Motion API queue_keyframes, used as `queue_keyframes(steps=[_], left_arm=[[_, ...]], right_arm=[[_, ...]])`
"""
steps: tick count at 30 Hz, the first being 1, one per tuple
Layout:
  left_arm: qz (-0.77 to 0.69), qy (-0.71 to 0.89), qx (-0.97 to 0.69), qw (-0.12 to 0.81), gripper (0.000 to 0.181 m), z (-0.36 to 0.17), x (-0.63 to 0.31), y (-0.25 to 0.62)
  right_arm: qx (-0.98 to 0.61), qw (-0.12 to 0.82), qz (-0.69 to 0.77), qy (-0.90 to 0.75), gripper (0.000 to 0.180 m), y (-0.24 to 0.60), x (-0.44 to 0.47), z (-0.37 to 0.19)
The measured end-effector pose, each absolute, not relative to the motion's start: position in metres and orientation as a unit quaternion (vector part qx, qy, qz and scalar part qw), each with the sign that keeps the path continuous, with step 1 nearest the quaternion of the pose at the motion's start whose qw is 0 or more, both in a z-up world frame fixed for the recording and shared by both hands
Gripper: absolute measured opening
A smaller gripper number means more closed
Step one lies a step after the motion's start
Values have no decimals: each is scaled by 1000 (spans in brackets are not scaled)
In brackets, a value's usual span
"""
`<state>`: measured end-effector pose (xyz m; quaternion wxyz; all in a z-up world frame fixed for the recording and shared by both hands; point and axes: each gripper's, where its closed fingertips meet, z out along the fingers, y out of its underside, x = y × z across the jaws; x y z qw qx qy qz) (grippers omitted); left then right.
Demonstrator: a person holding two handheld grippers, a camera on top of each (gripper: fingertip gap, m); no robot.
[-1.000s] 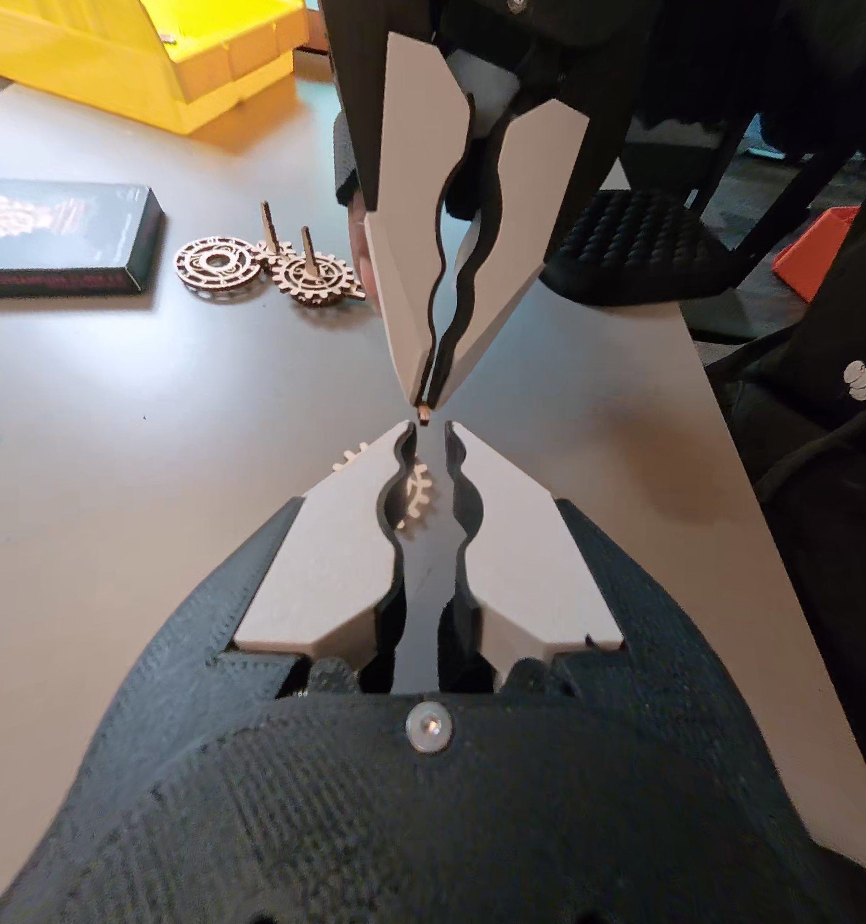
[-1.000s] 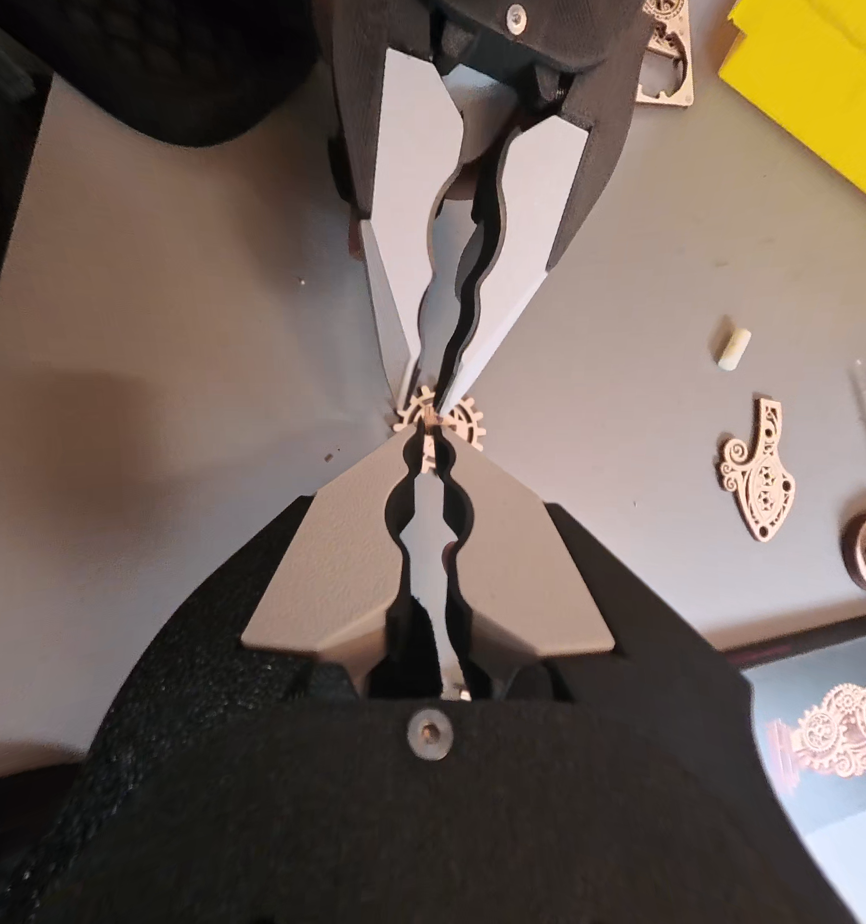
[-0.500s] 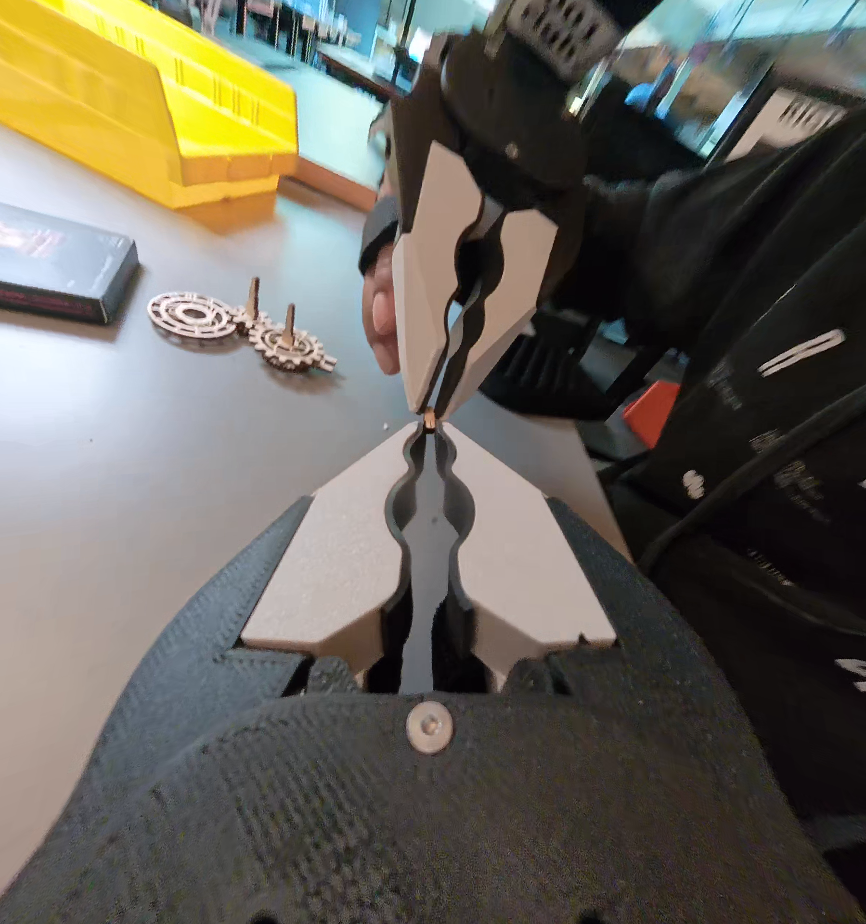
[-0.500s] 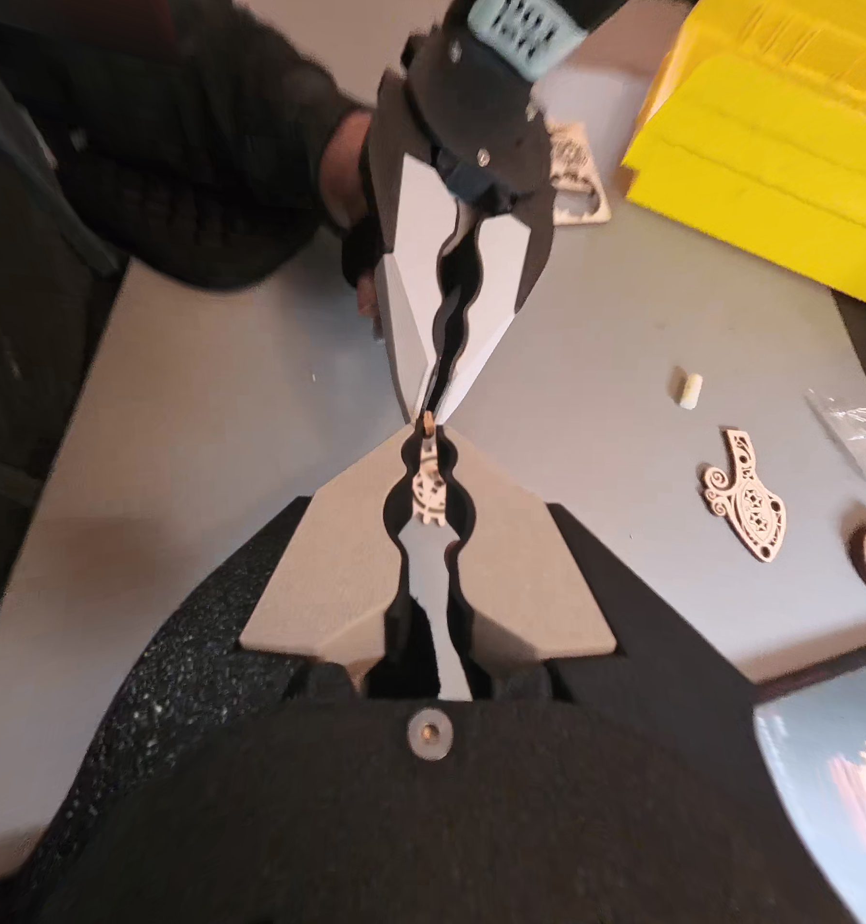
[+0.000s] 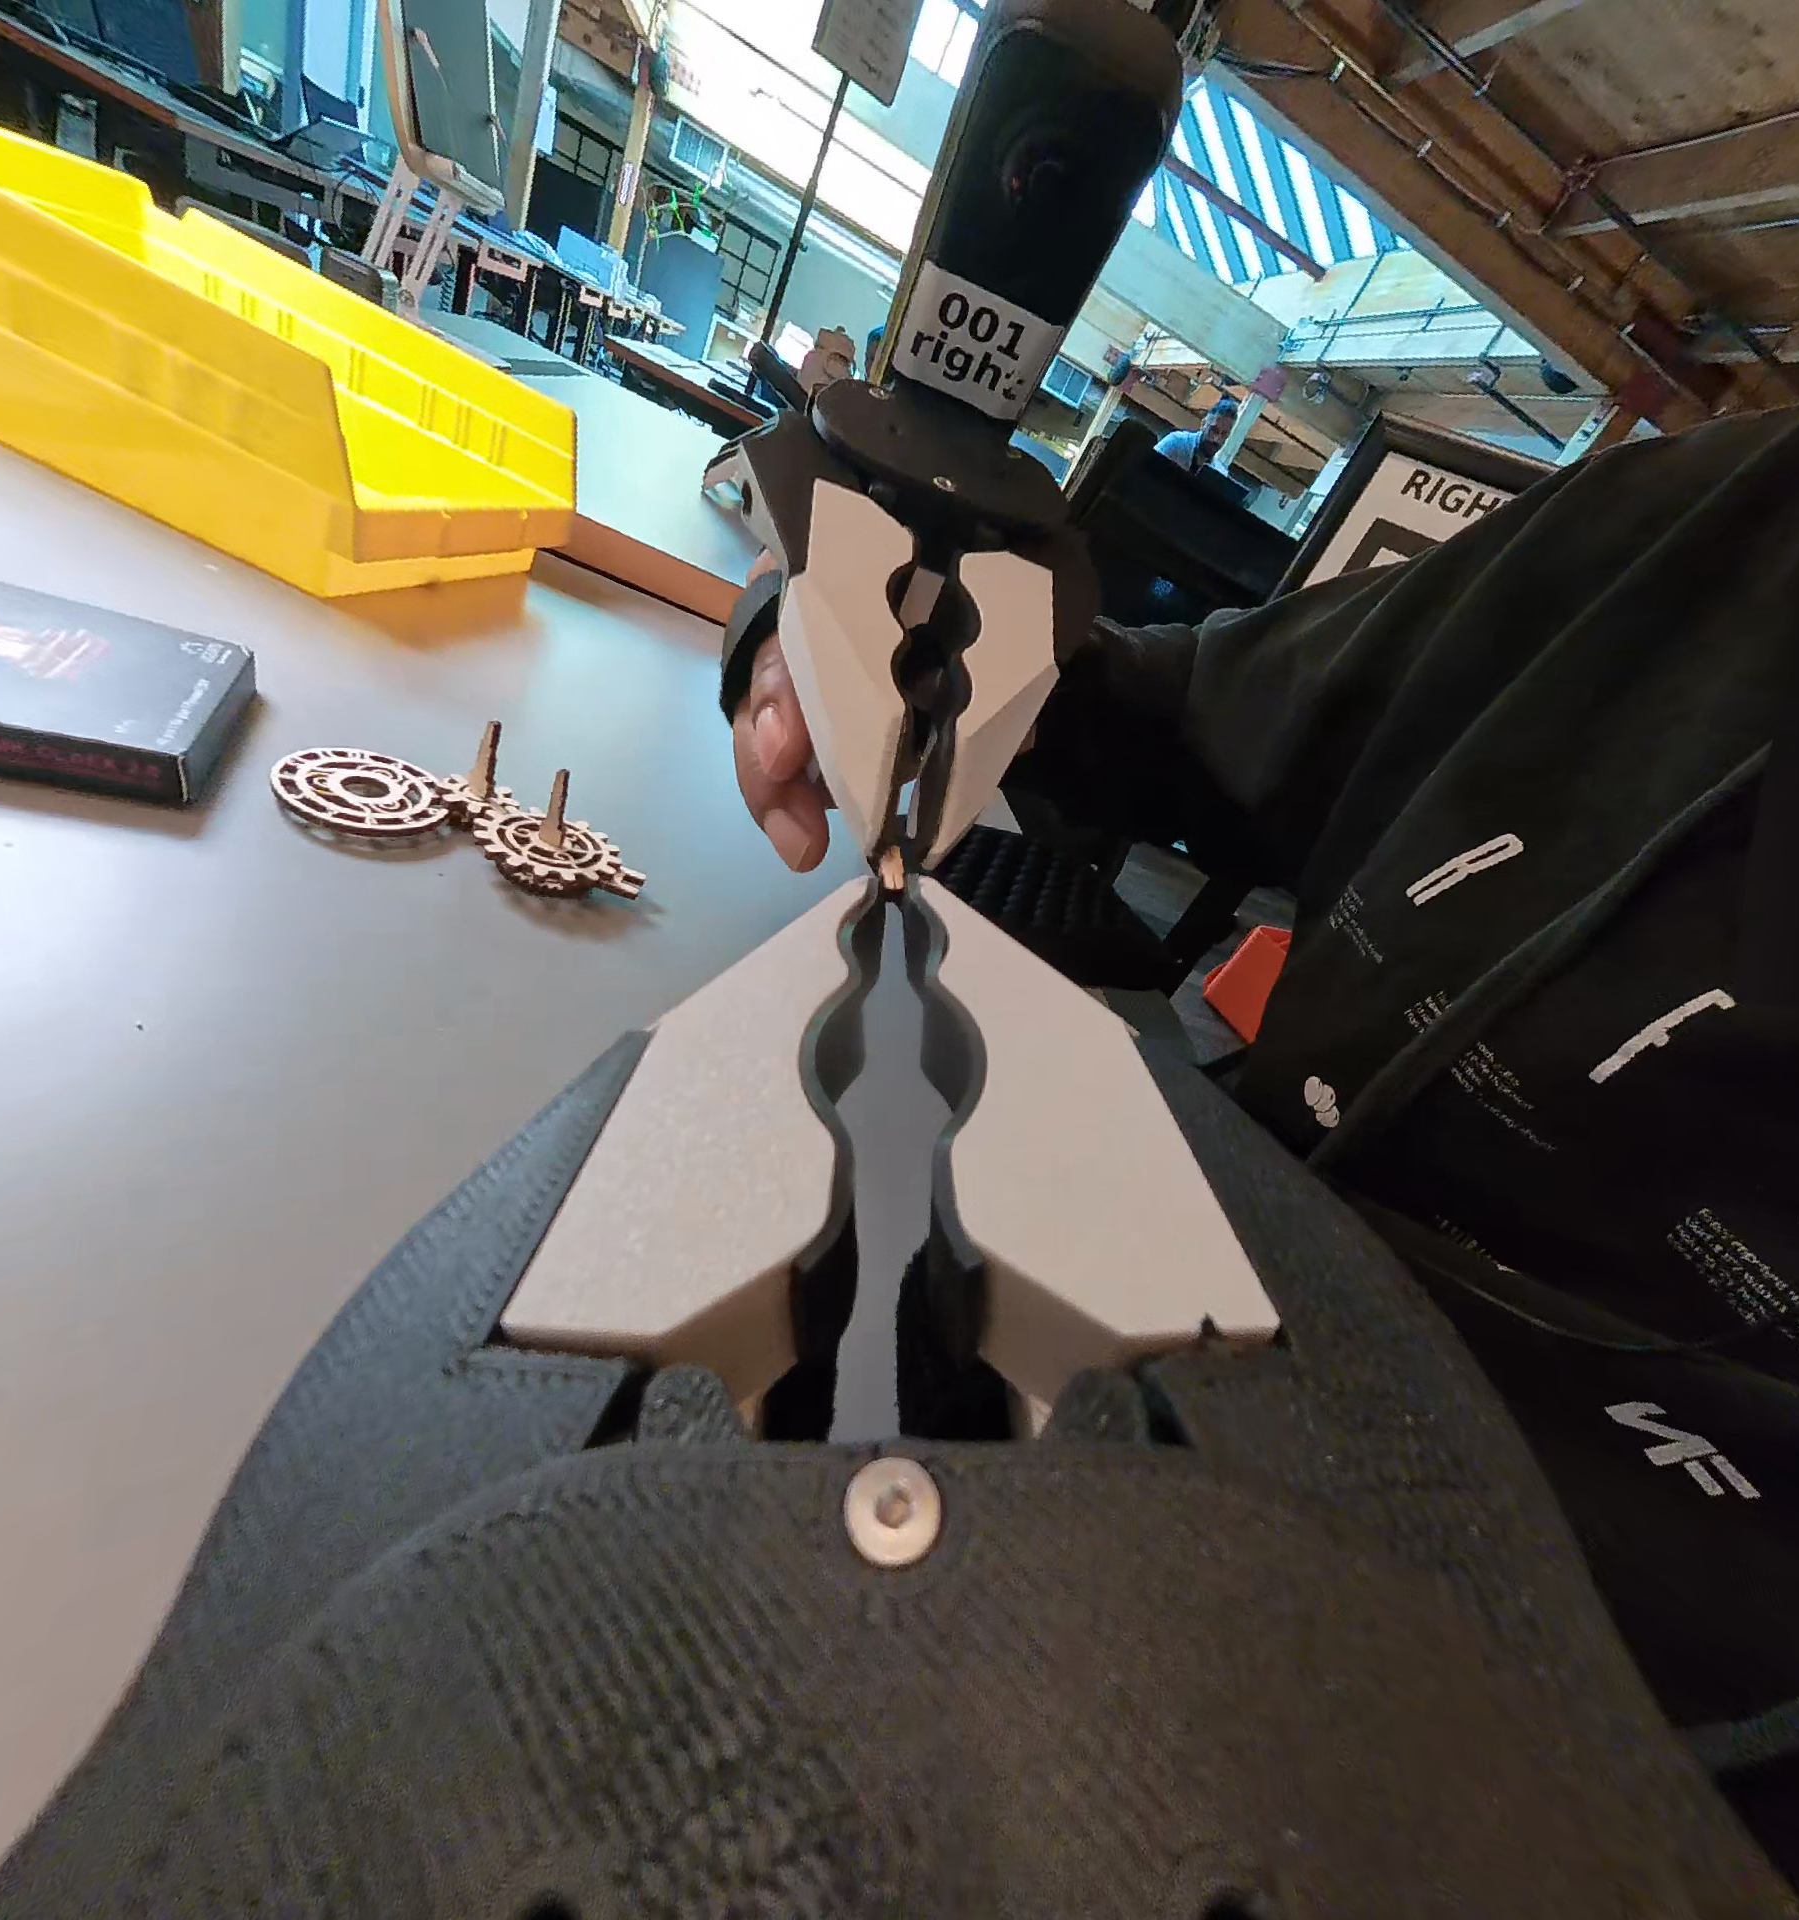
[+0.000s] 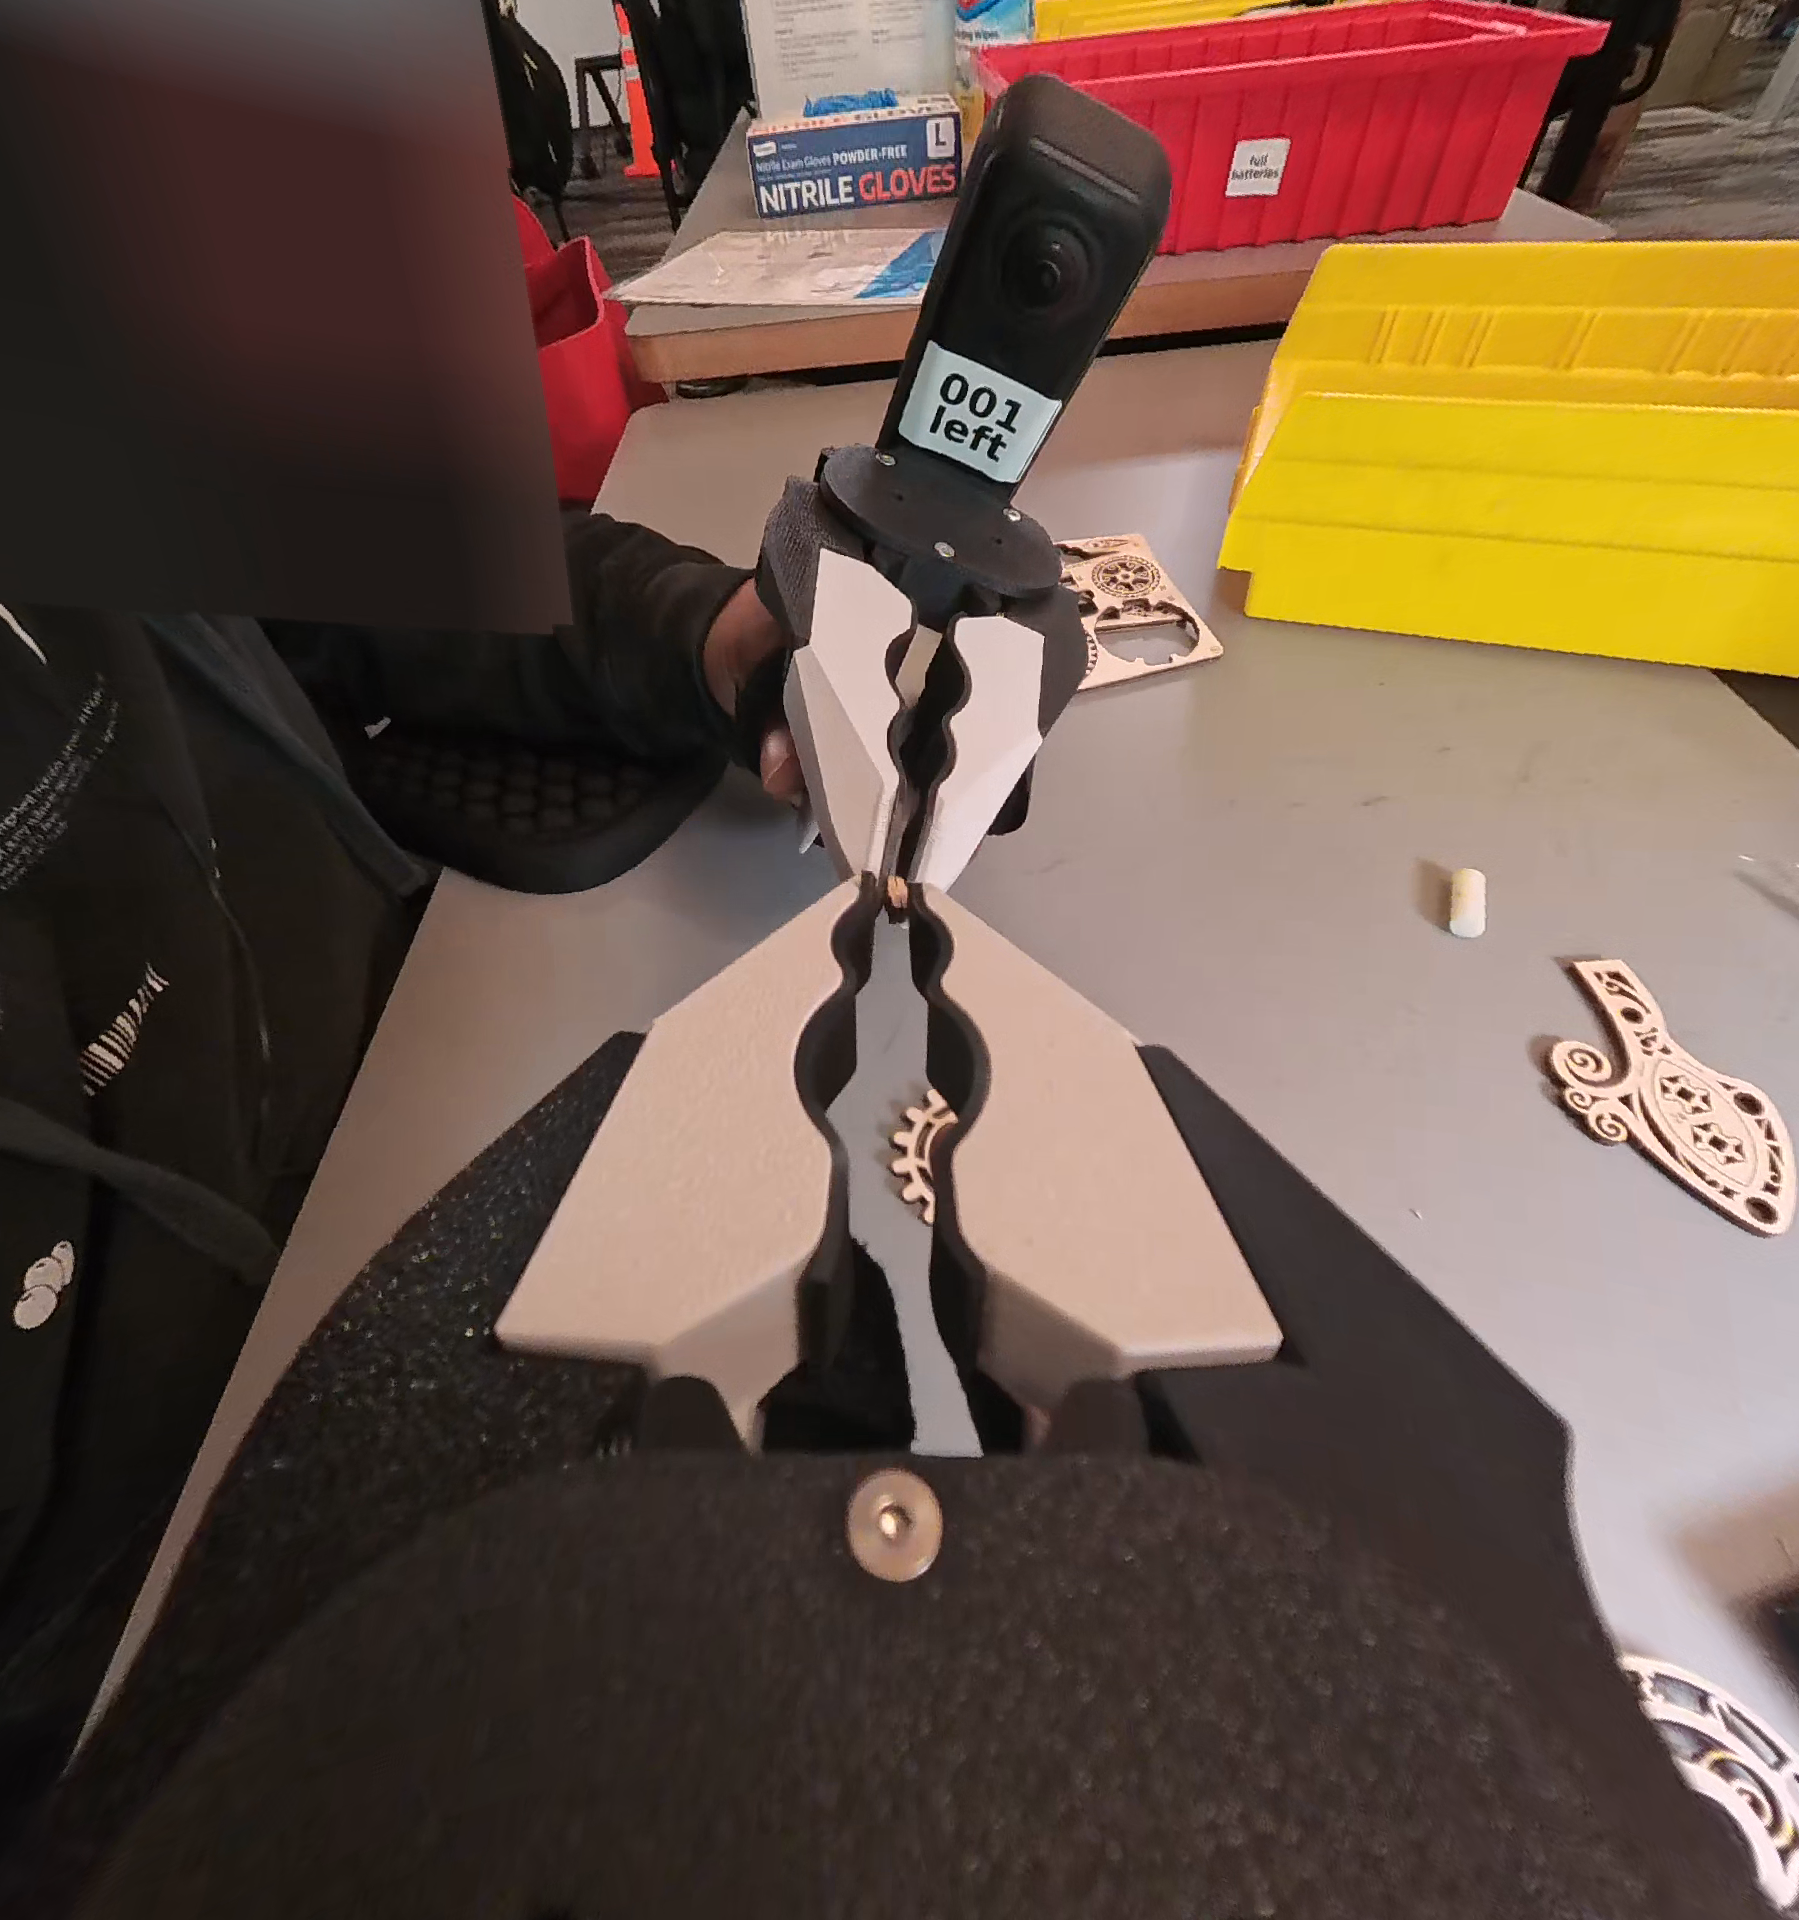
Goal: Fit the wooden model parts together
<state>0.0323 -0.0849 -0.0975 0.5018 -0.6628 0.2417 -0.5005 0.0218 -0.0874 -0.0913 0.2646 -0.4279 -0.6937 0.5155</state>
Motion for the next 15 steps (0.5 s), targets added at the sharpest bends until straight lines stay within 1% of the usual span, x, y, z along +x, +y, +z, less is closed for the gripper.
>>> queue_keyframes(steps=[15], left_arm=[[-487, 248, -655, 521, 2, -90, 30, -86]], right_arm=[[-431, 266, 508, -697, 3, -88, 19, -88]])
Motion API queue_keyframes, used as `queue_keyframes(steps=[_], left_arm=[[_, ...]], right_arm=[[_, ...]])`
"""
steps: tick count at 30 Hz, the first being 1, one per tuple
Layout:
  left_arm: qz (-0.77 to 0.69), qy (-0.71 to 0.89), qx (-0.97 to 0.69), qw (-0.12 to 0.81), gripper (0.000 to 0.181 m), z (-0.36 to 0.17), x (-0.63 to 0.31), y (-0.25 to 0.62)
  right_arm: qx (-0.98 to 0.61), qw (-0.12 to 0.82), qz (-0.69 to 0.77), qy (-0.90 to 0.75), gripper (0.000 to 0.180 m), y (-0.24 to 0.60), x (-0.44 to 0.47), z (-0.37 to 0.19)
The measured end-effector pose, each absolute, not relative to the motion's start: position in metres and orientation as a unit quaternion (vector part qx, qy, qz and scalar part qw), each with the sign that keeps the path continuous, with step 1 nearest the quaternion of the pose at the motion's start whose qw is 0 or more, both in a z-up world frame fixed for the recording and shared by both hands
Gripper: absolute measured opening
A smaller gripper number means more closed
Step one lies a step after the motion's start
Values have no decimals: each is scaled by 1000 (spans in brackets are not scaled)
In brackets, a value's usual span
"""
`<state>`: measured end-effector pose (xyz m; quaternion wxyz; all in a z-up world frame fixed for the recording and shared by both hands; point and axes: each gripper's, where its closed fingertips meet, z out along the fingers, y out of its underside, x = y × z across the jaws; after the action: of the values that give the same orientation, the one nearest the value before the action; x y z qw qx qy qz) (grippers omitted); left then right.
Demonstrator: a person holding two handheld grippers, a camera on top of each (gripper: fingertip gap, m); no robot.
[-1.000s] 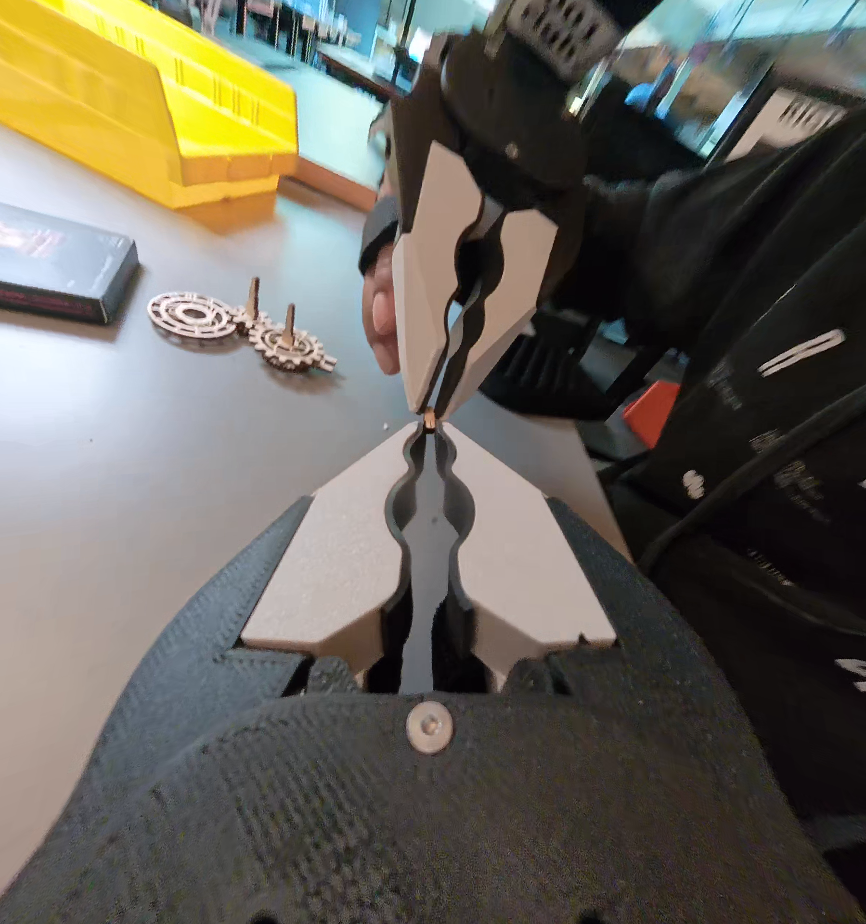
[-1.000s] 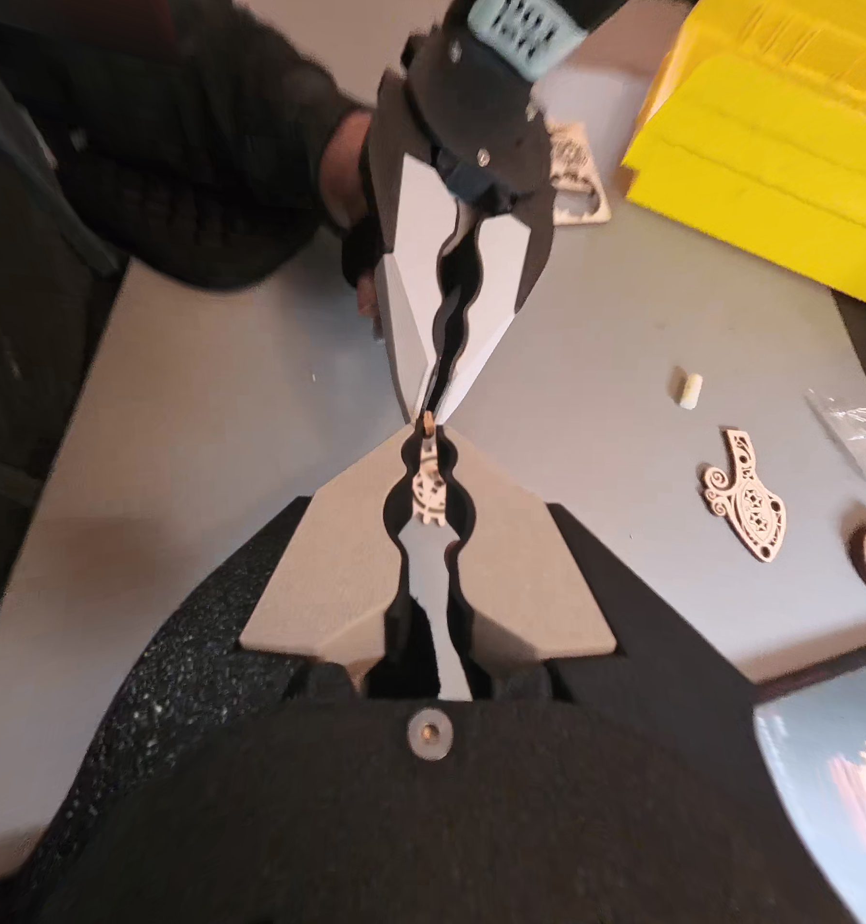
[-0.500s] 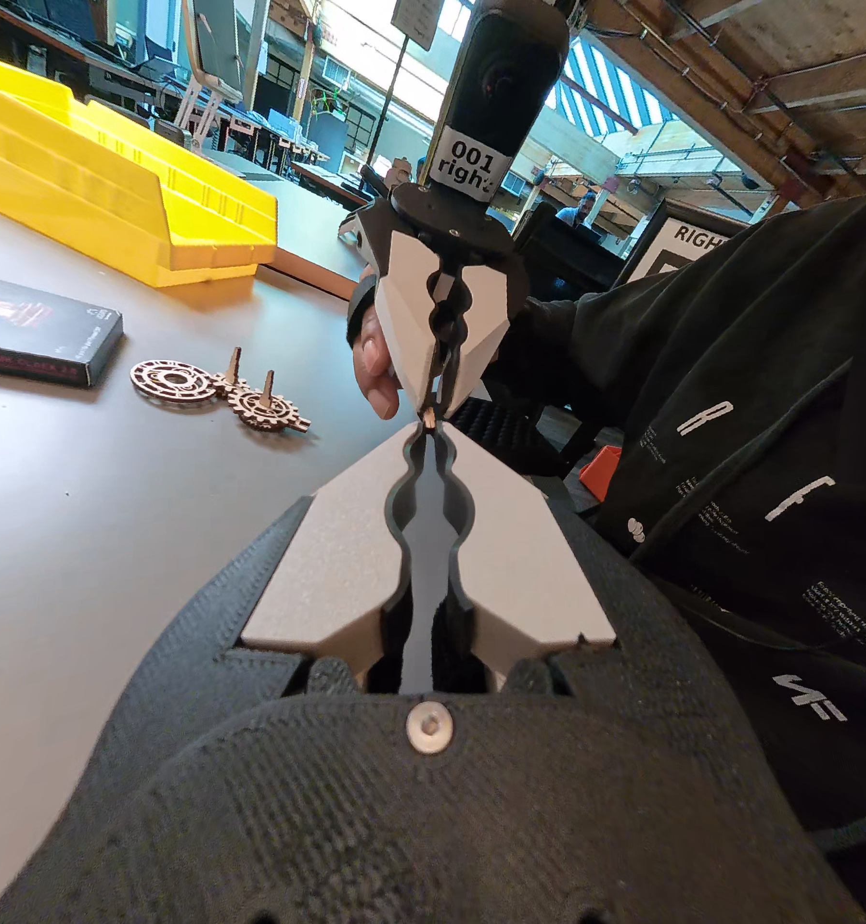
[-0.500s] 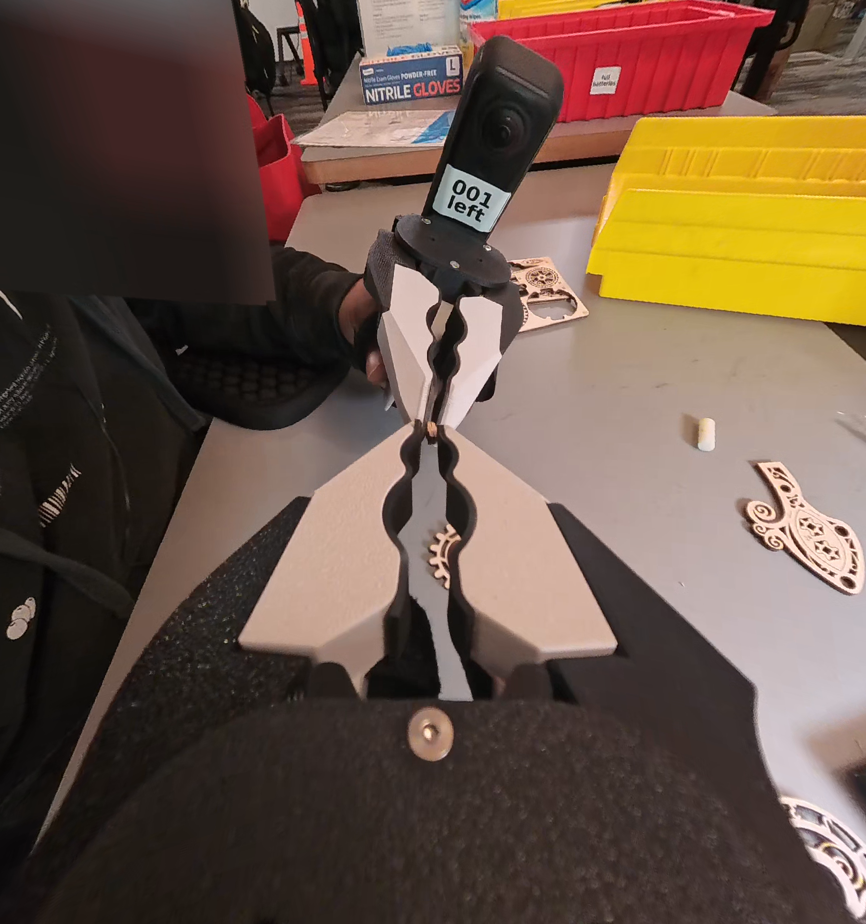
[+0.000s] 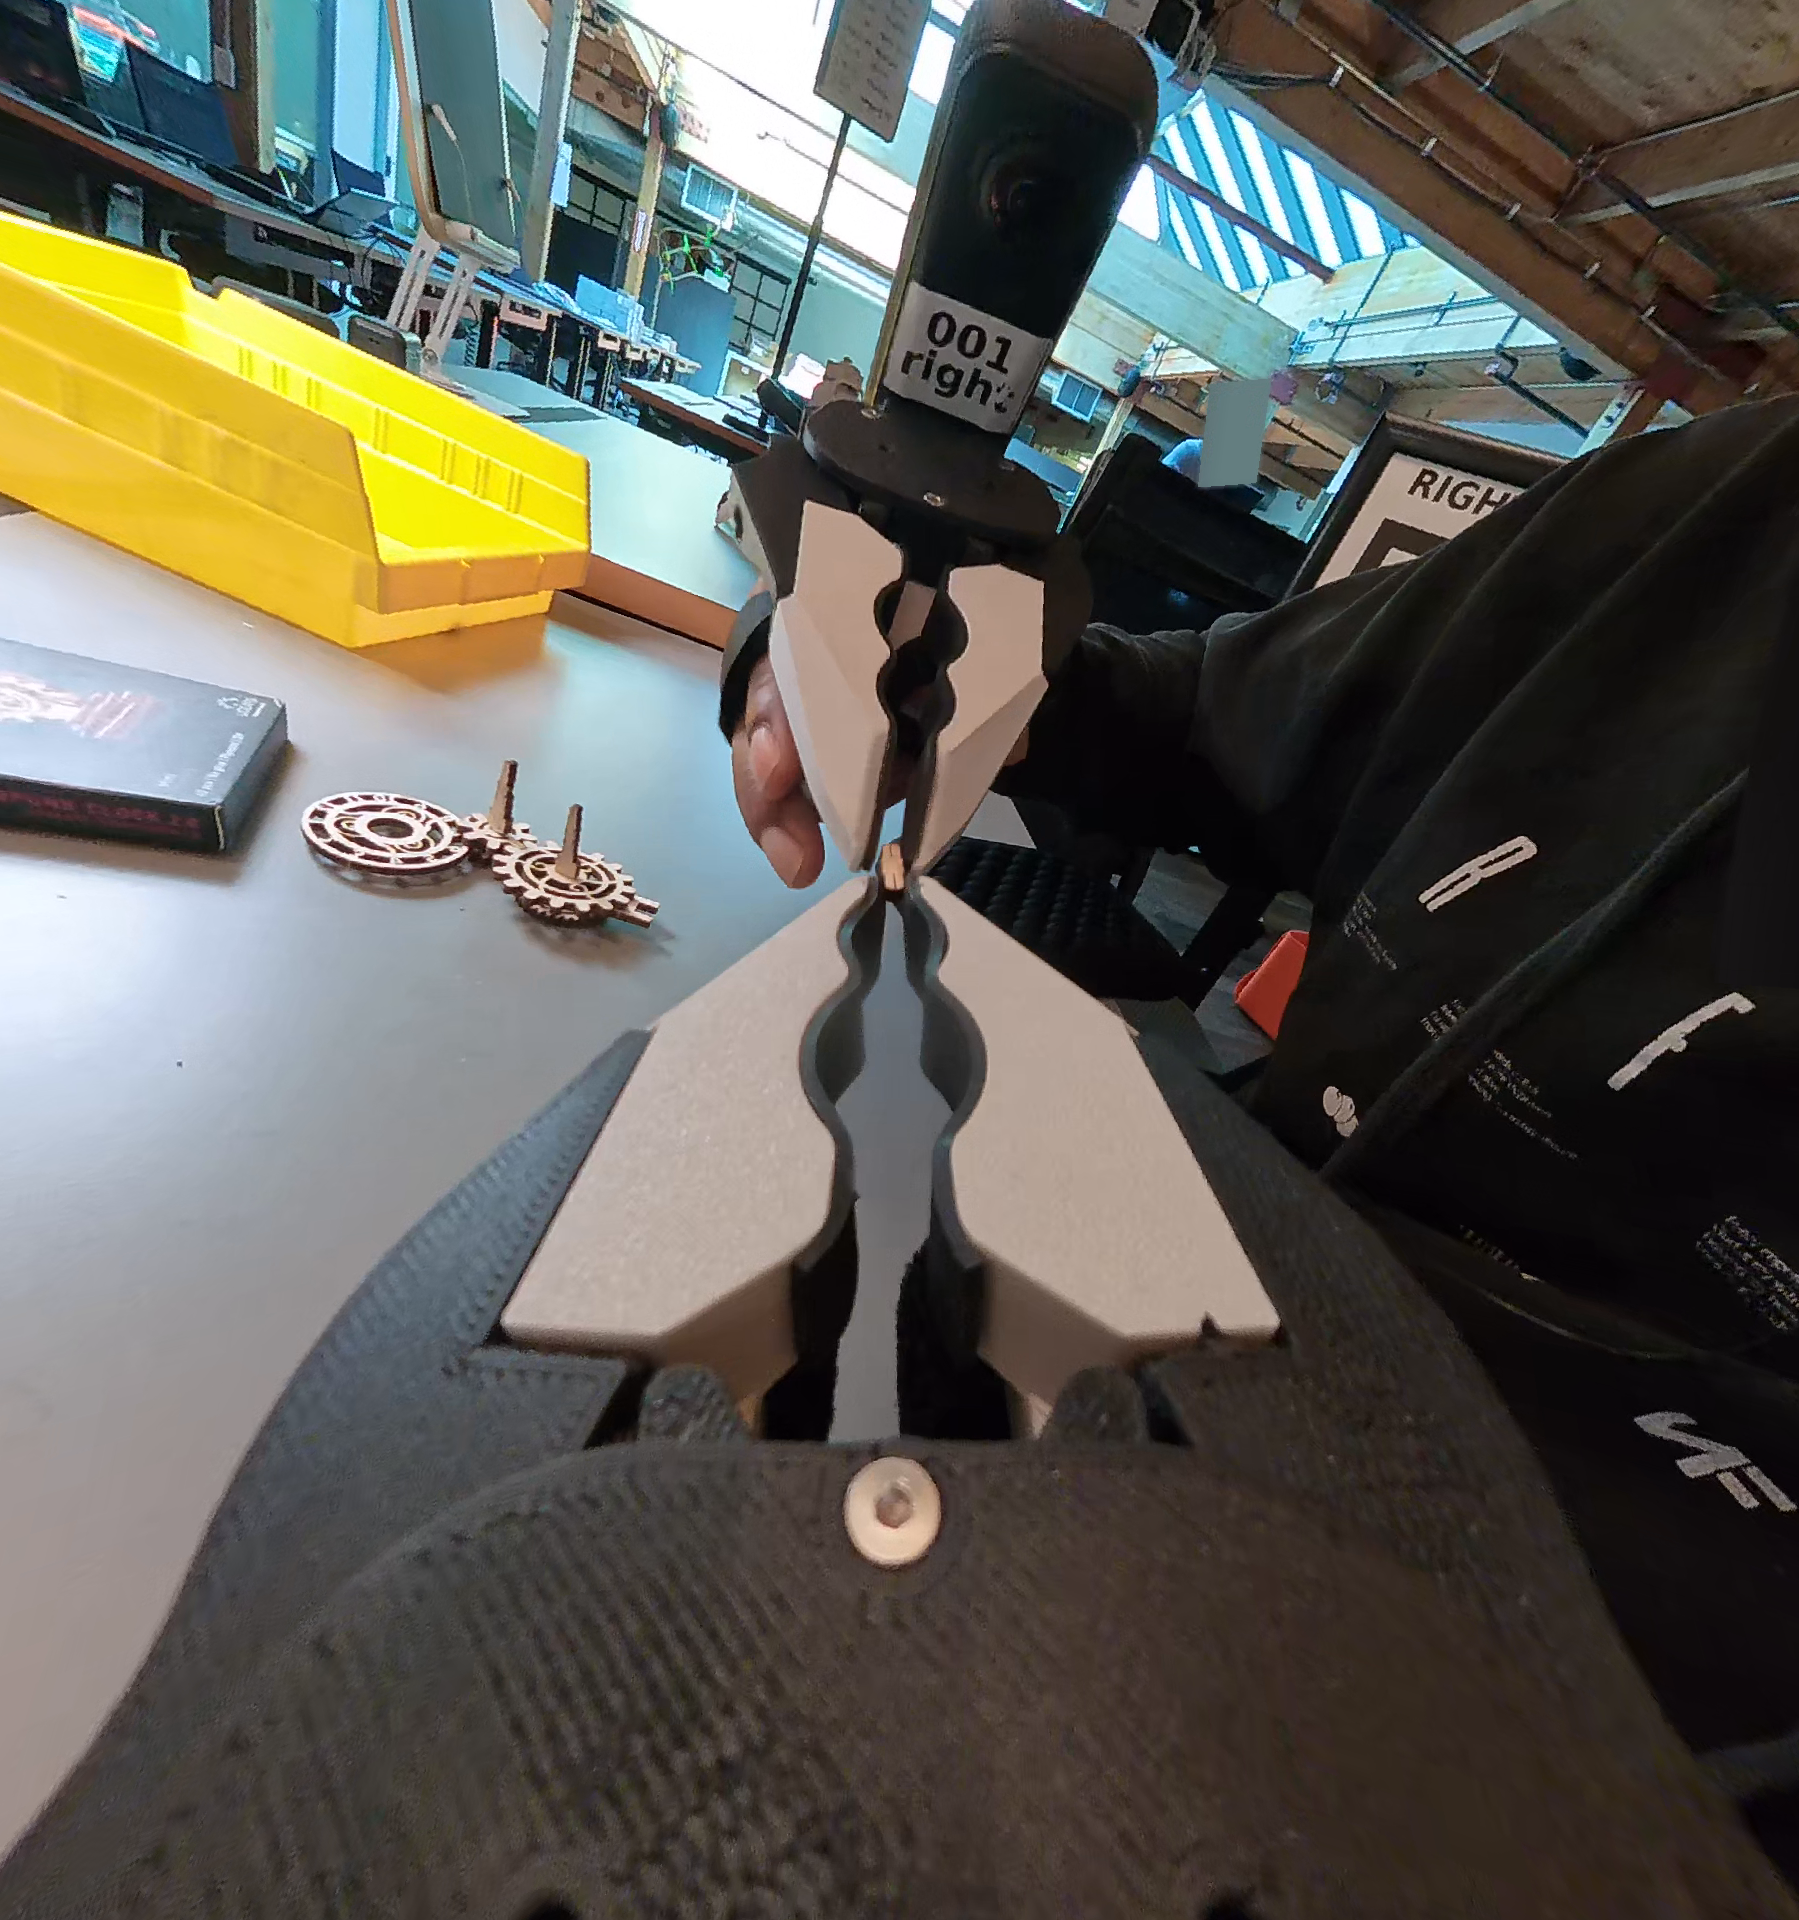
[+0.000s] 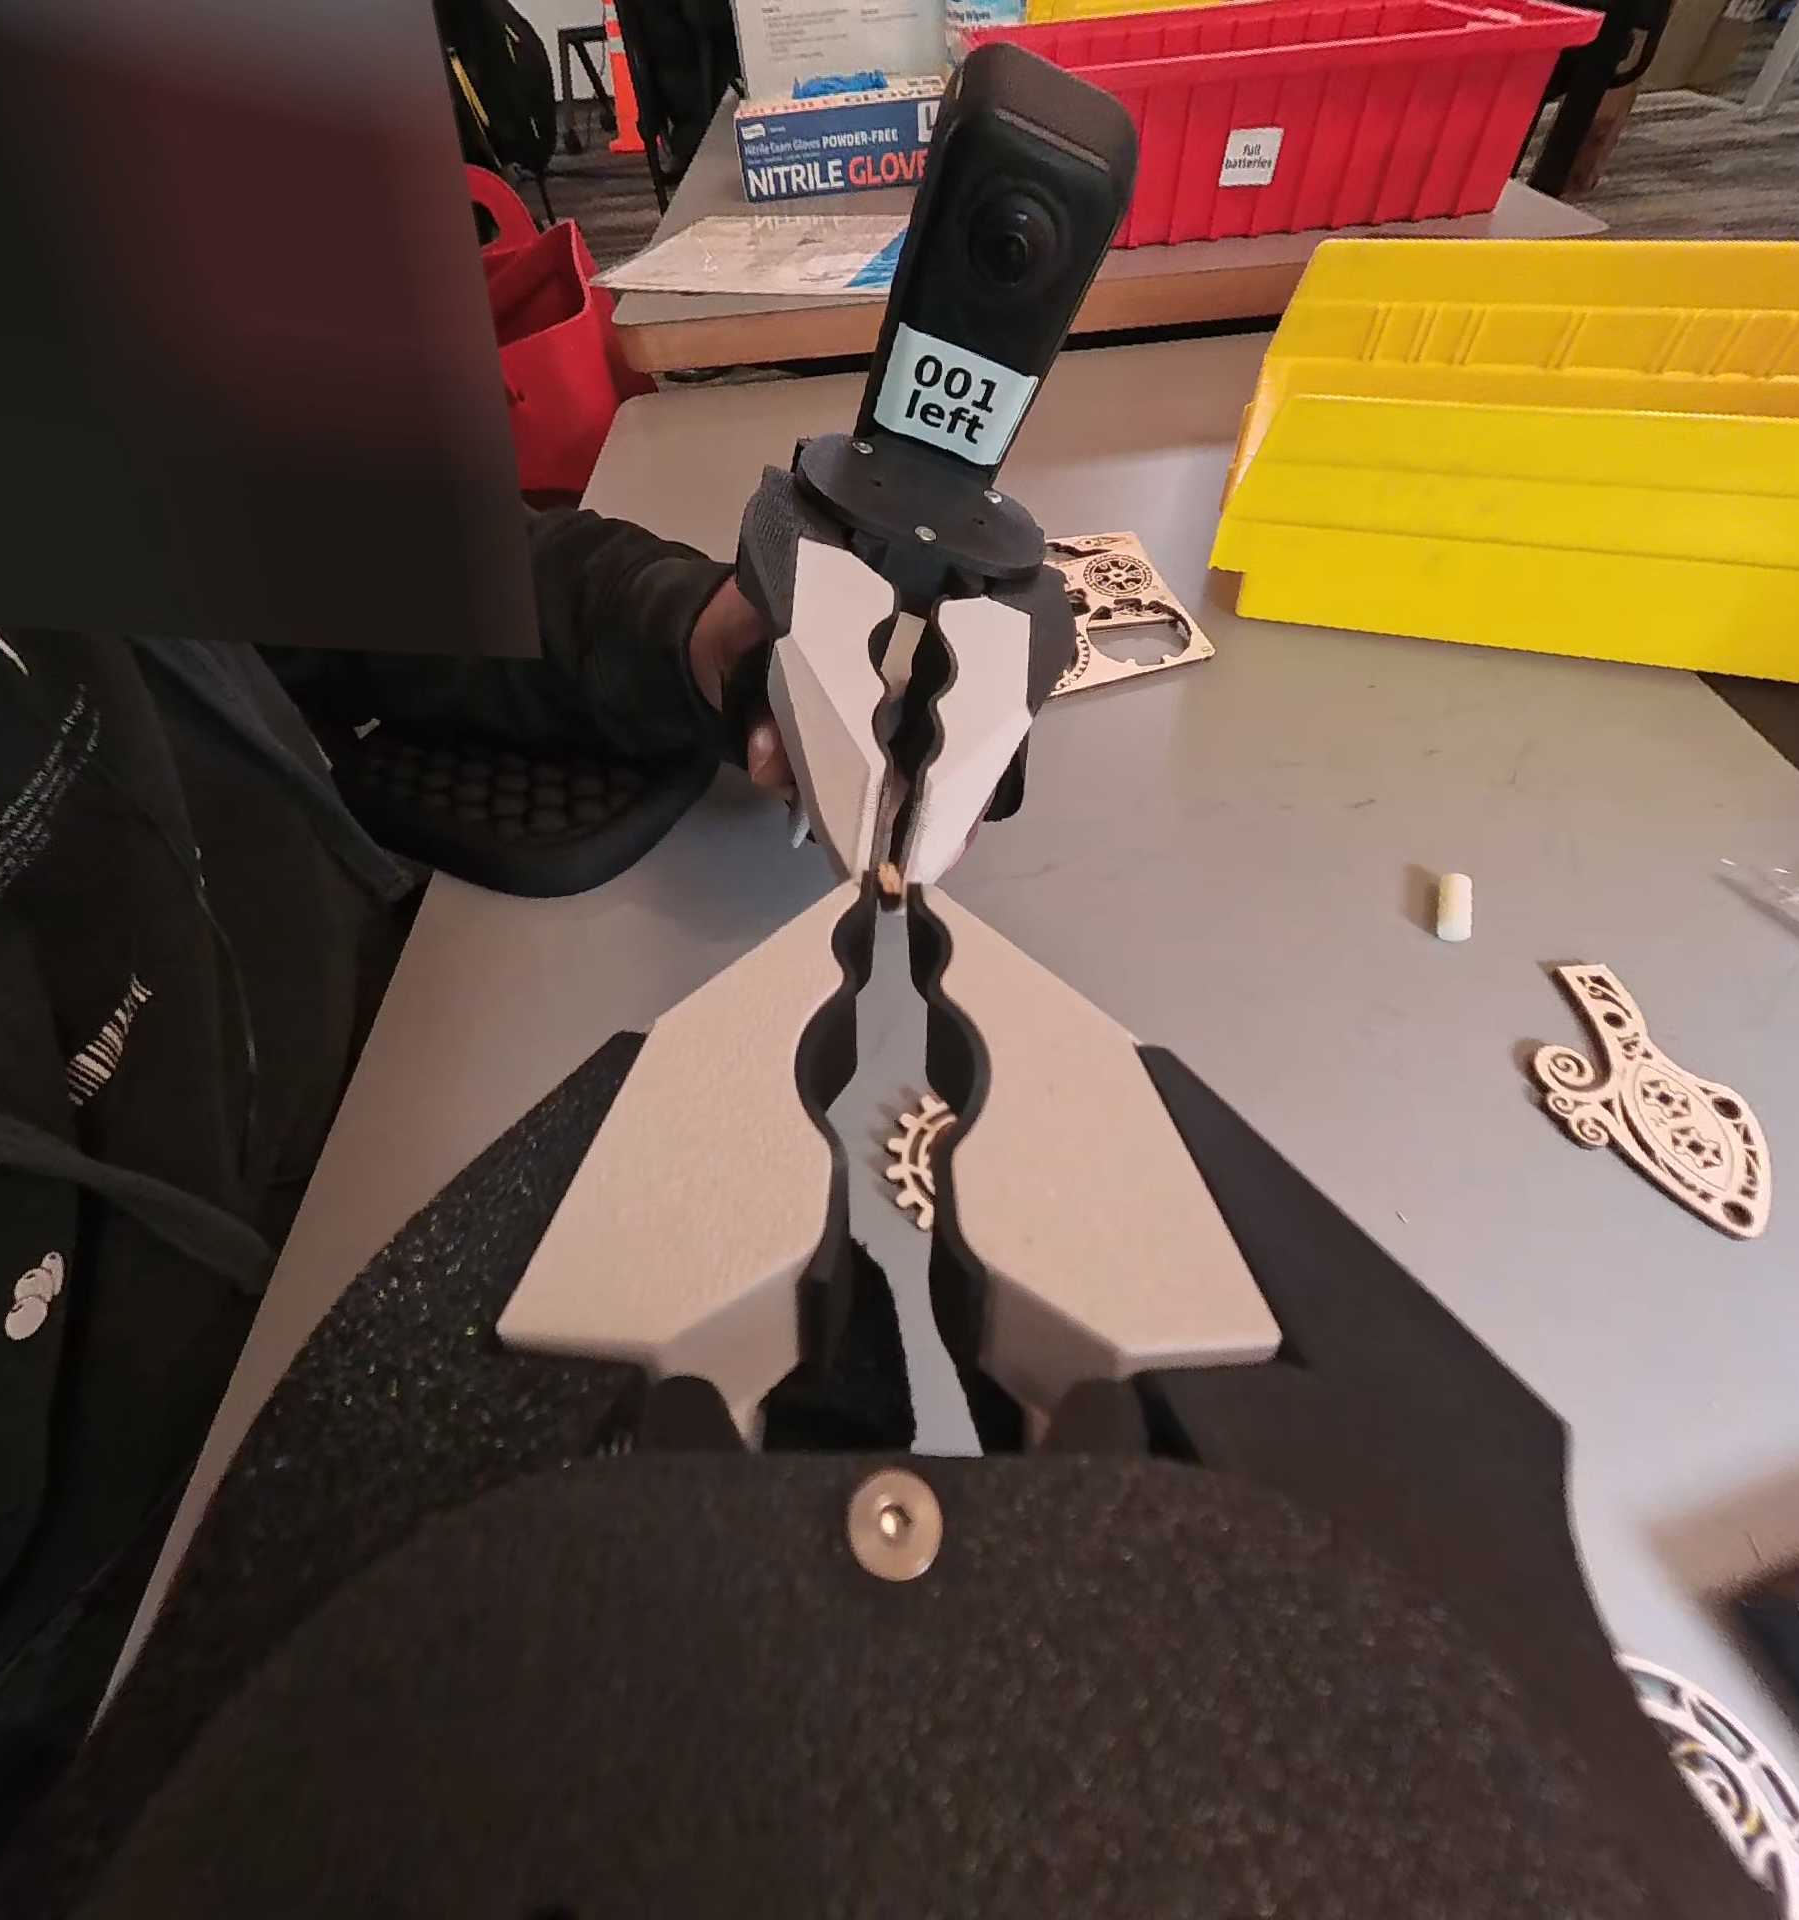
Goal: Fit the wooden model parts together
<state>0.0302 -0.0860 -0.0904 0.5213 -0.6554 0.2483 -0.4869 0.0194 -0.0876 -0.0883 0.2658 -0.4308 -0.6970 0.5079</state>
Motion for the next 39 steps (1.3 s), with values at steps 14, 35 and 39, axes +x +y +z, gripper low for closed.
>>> queue_keyframes(steps=[14, 35, 39], left_arm=[[-374, 275, -746, 478, 46, -130, 13, -72], [-215, 435, -803, 347, 36, -211, 16, -71], [-222, 455, -792, 341, 36, -211, 17, -72]], right_arm=[[-397, 260, 381, -793, 0, -77, 29, -121], [-197, 144, 133, -961, 1, -70, 26, -205], [-184, 134, 116, -967, 1, -68, 24, -205]])
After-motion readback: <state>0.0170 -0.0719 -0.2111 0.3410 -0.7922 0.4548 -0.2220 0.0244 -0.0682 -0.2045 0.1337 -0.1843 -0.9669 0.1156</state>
